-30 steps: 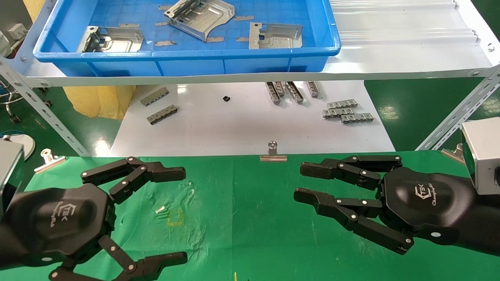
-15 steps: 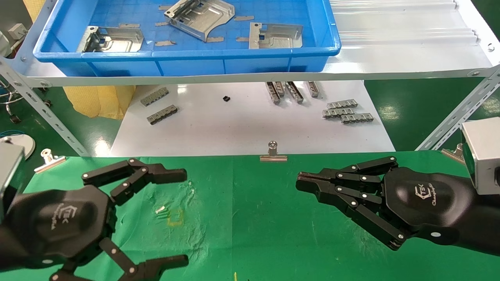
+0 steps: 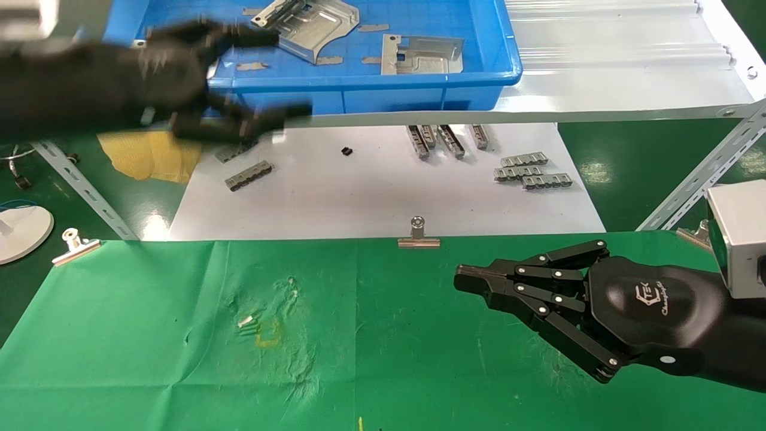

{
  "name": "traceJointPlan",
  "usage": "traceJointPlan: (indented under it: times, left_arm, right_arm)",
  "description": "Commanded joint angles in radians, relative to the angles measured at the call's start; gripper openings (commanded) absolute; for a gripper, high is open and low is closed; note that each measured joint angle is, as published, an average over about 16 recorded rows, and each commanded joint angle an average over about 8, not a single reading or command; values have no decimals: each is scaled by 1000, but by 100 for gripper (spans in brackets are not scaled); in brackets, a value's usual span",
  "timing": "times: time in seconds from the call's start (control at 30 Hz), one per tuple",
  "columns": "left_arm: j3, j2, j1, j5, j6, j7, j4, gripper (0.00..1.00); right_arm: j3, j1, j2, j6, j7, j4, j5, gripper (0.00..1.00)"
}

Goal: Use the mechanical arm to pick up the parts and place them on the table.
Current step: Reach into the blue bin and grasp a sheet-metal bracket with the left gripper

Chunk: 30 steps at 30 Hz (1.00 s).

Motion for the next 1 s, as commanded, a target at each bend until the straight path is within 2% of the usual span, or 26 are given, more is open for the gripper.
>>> traceJointPlan:
  times: [0.03, 0.23, 0.27, 0.37, 0.4, 0.5, 0.53, 0.63, 0.67, 1.0]
  left_arm:
    - [26, 58, -95, 62, -25, 22, 117, 100]
    - [73, 220, -236, 182, -248, 69, 405, 100]
    - [79, 242, -250, 197, -281, 73, 442, 100]
    - [95, 301, -285, 230, -376, 82, 542, 99]
    - [99, 317, -294, 237, -406, 85, 571, 92]
    - [104, 355, -314, 250, -481, 87, 639, 54]
    - [104, 365, -318, 252, -502, 87, 657, 42]
    - [103, 386, -328, 252, -545, 81, 698, 5]
    - [103, 391, -330, 251, -554, 79, 707, 0]
    - [93, 401, -331, 237, -571, 72, 742, 0]
  right_arm:
    - [0, 0, 0, 0, 0, 0, 0, 0]
    - [0, 0, 0, 0, 0, 0, 0, 0]
    - [0, 0, 0, 0, 0, 0, 0, 5]
    - [0, 0, 0, 0, 0, 0, 0, 43]
    - [0, 0, 0, 0, 0, 0, 0, 55]
    - [0, 0, 0, 0, 0, 0, 0, 93]
    - [0, 0, 0, 0, 0, 0, 0, 100]
    - [0, 0, 0, 0, 0, 0, 0, 100]
    - [0, 0, 0, 0, 0, 0, 0, 100]
    - [0, 0, 0, 0, 0, 0, 0, 100]
